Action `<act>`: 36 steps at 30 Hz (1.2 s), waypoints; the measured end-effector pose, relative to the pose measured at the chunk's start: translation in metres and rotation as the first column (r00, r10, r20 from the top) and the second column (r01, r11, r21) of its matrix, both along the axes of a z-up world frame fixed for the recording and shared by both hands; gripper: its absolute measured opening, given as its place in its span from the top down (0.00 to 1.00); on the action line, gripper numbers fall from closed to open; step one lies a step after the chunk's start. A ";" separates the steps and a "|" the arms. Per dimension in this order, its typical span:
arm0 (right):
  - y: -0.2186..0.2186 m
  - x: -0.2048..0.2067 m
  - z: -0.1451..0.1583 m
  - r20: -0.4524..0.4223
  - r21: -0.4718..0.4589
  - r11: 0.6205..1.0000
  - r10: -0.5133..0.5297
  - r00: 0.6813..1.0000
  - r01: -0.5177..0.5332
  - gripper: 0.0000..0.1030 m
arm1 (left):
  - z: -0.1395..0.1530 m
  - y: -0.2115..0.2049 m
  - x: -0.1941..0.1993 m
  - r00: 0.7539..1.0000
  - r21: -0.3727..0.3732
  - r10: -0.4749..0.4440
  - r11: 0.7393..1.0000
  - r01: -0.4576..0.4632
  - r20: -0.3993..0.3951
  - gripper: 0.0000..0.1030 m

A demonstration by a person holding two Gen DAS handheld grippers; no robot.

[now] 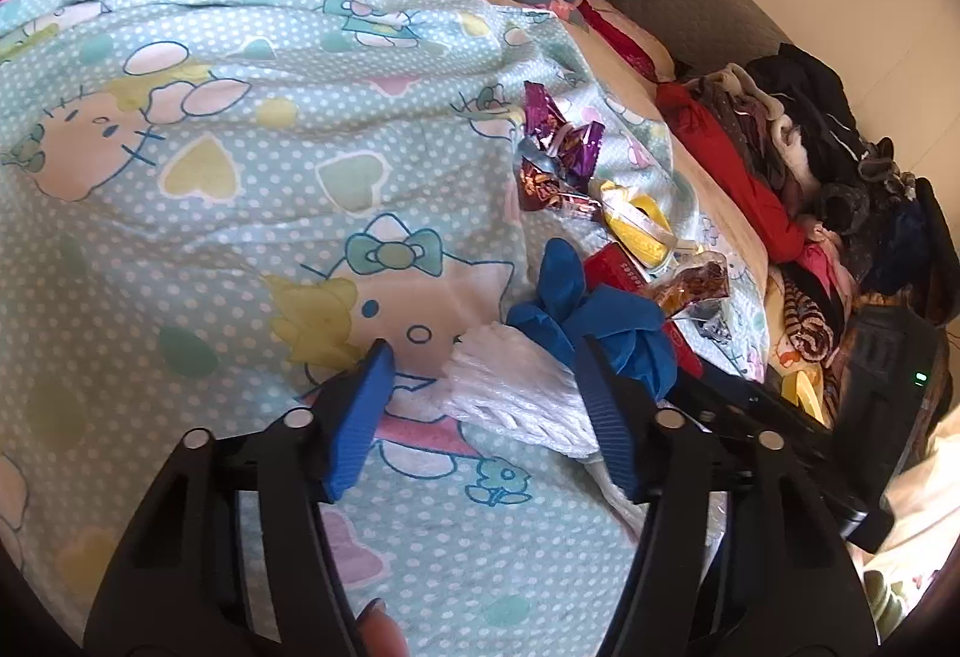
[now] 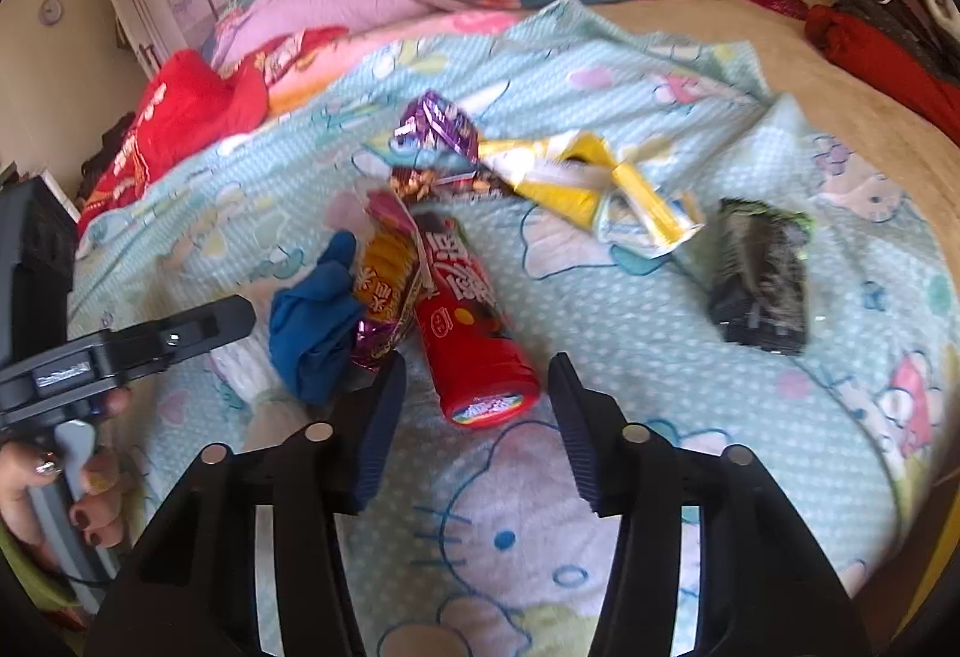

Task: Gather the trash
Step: 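Grasp the red canister with the right gripper while the left gripper grasps the white foam net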

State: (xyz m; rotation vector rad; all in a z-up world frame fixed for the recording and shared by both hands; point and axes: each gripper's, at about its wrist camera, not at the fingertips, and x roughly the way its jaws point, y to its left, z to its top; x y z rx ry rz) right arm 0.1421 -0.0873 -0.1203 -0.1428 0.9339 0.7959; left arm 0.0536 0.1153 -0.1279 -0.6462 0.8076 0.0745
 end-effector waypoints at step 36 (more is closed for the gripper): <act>-0.086 -0.015 0.060 0.073 0.171 0.974 -0.161 0.984 0.147 0.72 | 0.077 -0.077 0.003 0.959 0.197 -0.231 0.960 0.197 0.164 0.86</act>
